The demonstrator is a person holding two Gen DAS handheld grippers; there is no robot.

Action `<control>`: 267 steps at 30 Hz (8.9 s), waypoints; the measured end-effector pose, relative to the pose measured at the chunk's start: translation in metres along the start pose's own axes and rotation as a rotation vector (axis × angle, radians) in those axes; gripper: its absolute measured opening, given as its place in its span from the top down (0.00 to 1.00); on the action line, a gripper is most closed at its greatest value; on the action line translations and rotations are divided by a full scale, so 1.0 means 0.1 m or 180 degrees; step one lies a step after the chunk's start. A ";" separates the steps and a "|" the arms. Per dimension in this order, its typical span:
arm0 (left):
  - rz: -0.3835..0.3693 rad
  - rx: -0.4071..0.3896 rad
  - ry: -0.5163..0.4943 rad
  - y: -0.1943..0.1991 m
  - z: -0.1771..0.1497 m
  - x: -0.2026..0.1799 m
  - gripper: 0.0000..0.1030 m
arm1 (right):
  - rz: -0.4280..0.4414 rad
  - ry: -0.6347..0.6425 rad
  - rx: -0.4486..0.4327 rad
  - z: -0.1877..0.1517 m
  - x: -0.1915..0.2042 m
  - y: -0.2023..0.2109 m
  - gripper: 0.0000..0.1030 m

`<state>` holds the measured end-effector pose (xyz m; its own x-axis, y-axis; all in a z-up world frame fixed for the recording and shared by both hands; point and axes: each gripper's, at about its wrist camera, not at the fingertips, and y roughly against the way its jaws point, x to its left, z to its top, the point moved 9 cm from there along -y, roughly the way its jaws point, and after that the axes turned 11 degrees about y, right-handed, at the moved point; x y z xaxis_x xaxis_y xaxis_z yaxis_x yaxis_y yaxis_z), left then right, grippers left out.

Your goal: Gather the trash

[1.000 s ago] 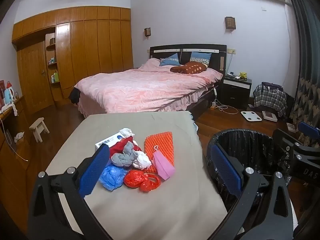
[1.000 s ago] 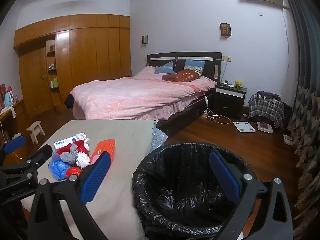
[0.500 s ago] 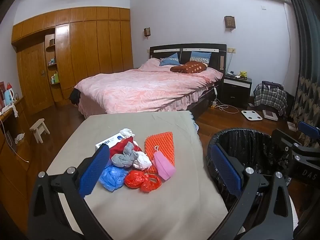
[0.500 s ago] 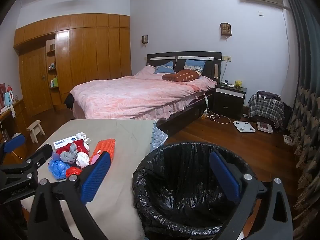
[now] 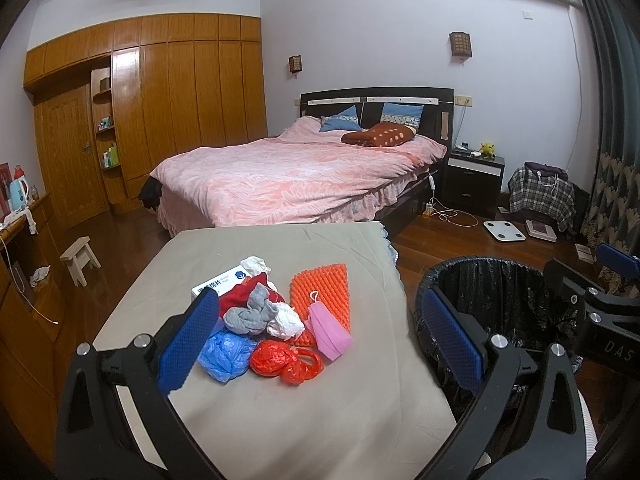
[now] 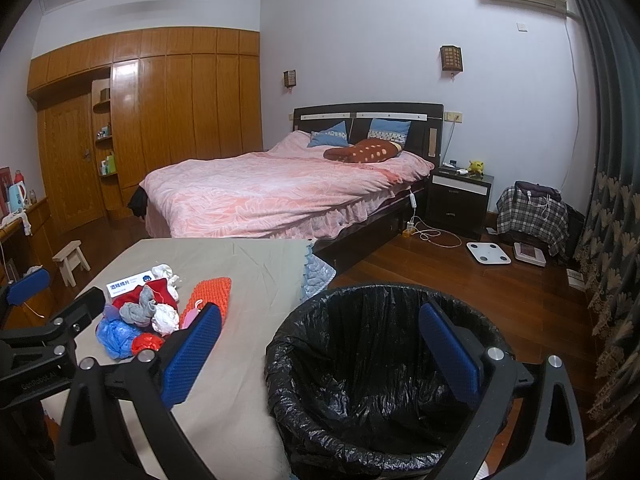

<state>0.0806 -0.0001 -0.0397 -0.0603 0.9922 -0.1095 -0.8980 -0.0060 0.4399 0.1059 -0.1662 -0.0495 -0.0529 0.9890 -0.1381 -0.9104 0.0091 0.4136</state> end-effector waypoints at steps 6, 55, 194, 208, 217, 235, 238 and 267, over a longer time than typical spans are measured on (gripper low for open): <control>0.0001 0.0000 -0.0001 0.00 0.00 0.00 0.05 | 0.0001 -0.0002 0.0004 0.00 0.00 0.00 0.06; 0.0020 0.0016 0.0006 -0.05 0.00 0.04 0.05 | 0.0060 -0.0014 0.0061 -0.07 0.10 -0.16 0.06; -0.1345 0.0424 -0.0349 -1.38 -0.39 -1.58 0.58 | -0.0068 -0.0427 0.0586 -0.51 -0.91 -1.08 0.78; -0.1293 0.0371 -0.0399 -1.36 -0.42 -1.51 0.26 | -0.0415 -0.0537 0.0427 -0.51 -1.10 -0.96 0.11; -0.0628 0.0238 -0.0194 -1.25 -0.20 -0.44 0.19 | 0.0028 -0.0267 0.0284 -0.22 -0.28 -1.12 0.06; 0.0337 0.0329 0.0050 -1.16 -0.36 1.25 0.20 | 0.0812 0.0142 0.0183 -0.13 1.34 -1.48 0.06; 0.0362 0.0437 0.0113 -1.22 -0.48 1.35 0.21 | 0.0840 0.0188 0.0208 -0.16 1.42 -1.51 0.06; 0.0252 0.0288 0.0295 -1.17 -0.36 1.41 0.68 | 0.1054 0.0345 0.0307 -0.13 1.91 -1.79 0.09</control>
<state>0.1617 0.1364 -0.1392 -0.1731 0.9732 -0.1514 -0.8461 -0.0683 0.5286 0.2529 0.0195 -0.1617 -0.3864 0.9193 -0.0749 -0.7940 -0.2902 0.5342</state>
